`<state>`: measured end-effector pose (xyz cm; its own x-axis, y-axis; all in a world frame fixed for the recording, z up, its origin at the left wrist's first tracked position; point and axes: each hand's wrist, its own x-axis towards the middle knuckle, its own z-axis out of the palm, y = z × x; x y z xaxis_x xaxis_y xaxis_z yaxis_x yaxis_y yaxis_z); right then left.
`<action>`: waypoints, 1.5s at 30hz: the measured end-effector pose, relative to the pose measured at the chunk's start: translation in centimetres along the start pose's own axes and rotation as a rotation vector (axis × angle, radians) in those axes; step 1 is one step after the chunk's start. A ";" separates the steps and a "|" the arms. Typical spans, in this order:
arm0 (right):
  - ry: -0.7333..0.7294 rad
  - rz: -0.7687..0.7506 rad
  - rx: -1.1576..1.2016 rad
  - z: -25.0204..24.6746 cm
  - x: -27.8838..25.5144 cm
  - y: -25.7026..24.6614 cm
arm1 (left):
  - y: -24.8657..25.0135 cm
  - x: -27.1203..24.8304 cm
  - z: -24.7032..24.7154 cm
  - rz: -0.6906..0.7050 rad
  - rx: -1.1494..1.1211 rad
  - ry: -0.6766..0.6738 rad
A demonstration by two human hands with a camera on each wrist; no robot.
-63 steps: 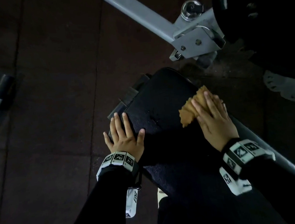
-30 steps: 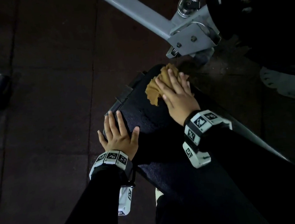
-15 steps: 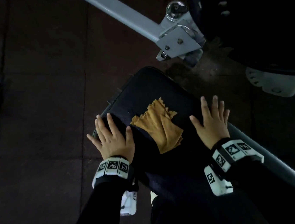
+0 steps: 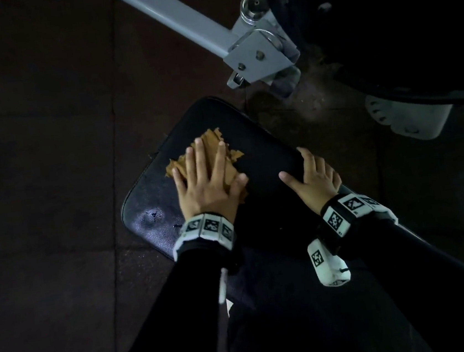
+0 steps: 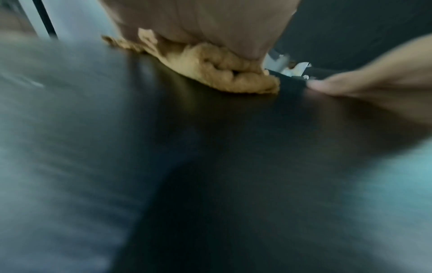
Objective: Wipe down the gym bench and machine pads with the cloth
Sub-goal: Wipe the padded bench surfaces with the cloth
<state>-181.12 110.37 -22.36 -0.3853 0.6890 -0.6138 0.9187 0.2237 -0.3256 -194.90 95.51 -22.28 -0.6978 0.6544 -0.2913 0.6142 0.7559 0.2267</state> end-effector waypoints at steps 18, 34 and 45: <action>0.023 -0.033 0.006 0.7 0.7 0.9 | 2.3 -8.0 3.2 -0.222 -0.176 0.045; 0.007 -0.034 0.006 0.6 0.7 0.9 | -3.0 -6.3 2.2 -0.430 -0.159 0.207; -0.007 -0.030 -0.008 0.4 0.9 1.0 | -0.6 -6.1 2.5 -0.100 -0.123 0.150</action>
<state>-180.53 110.93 -23.49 -0.4137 0.6767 -0.6090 0.9072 0.2503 -0.3382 -190.08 91.01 -22.99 -0.8060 0.5644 -0.1782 0.4957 0.8082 0.3180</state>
